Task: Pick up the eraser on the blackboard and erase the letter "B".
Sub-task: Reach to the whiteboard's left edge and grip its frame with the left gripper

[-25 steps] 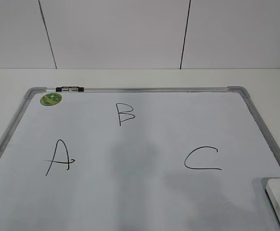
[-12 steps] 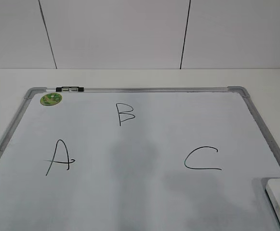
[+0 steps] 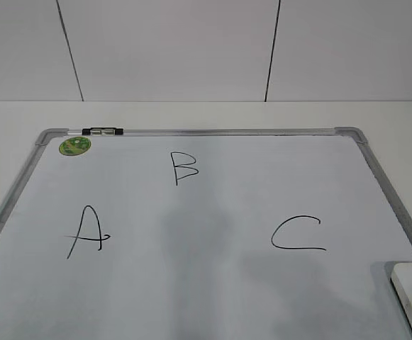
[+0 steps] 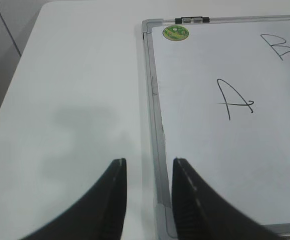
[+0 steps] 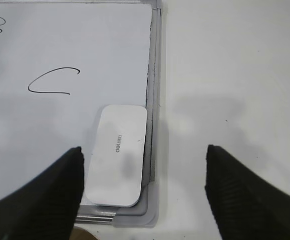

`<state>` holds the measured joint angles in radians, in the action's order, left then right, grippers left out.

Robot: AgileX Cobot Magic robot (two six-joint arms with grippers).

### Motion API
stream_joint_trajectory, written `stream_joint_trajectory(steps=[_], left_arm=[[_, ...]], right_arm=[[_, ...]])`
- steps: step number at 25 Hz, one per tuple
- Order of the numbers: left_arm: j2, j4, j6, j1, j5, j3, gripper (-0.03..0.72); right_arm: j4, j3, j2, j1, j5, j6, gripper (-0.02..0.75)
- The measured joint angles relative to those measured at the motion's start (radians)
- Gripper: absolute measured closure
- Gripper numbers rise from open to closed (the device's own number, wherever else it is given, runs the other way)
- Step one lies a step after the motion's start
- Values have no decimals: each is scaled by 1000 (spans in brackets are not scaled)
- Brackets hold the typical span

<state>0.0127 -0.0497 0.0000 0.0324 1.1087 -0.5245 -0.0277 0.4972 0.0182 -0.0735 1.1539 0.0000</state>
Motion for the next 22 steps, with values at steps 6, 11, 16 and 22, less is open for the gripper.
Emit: stream_joint_trajectory(steps=[6,11,16,22], left_arm=[[0,-27,0,0,-2,0,452],[70,-44,0,0,-4,0,449],[316,-75,-17,0,-18,-35,449],[695,-111,-23,0,-25,-154,449]], right_arm=[[4,0,0,0,0,0,154],[6,0,0,0,0,0,154],[6,3,-94,0,15,0,154],[6,3,-317,0,15,63,154]])
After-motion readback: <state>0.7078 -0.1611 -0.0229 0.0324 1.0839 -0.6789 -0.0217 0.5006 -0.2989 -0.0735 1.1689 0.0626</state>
